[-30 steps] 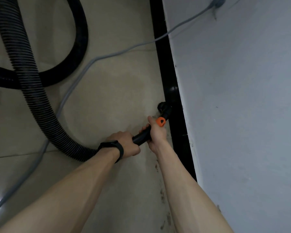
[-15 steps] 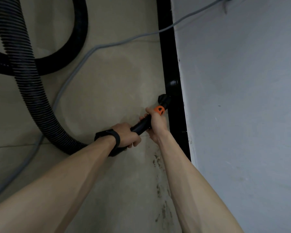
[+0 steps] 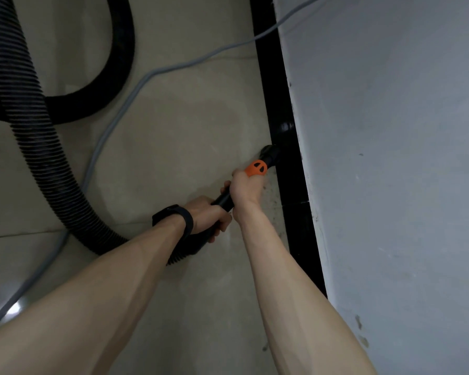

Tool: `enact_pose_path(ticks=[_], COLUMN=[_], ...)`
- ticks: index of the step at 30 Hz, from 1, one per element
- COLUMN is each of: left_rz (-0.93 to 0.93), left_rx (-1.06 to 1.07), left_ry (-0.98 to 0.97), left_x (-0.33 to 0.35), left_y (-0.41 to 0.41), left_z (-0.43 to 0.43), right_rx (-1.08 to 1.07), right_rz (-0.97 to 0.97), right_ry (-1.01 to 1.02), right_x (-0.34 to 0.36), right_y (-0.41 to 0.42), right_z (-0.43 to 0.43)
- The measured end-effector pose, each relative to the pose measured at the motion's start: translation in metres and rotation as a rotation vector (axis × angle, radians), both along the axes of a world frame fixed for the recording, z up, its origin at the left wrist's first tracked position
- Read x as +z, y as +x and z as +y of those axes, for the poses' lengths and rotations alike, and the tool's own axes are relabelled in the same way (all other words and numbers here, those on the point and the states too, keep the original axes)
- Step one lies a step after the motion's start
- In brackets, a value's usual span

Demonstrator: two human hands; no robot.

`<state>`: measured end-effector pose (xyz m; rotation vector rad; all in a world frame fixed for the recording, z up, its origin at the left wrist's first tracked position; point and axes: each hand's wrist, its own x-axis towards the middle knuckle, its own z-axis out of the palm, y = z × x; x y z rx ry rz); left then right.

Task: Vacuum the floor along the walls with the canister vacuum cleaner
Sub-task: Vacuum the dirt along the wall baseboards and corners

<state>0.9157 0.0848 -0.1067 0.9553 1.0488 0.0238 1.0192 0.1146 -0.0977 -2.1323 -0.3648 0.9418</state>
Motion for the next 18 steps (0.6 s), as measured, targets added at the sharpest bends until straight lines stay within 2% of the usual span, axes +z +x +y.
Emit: enact_pose_path(ticks=[5, 9, 12, 18], left_rz=[0.081, 0.216, 0.329, 0.471], left_rx=[-0.03, -0.151, -0.259, -0.251], left_ry=[0.113, 0.284, 0.417, 0.418], left_x=[0.0, 0.0, -0.001, 0.003], left_y=[0.002, -0.01, -0.035, -0.097], left_z=[0.004, 0.006, 0.002, -0.02], right_rx=[-0.078, -0.145, -0.114, -0.051], right_rz=[0.2, 0.369, 0.457, 0.517], right_ry=[0.072, 0.147, 0.151, 0.145], right_x=[0.004, 0.006, 0.007, 0.0], right_y=[0.015, 0.015, 0.008, -0.05], right_z=[-0.001, -0.008, -0.014, -0.035])
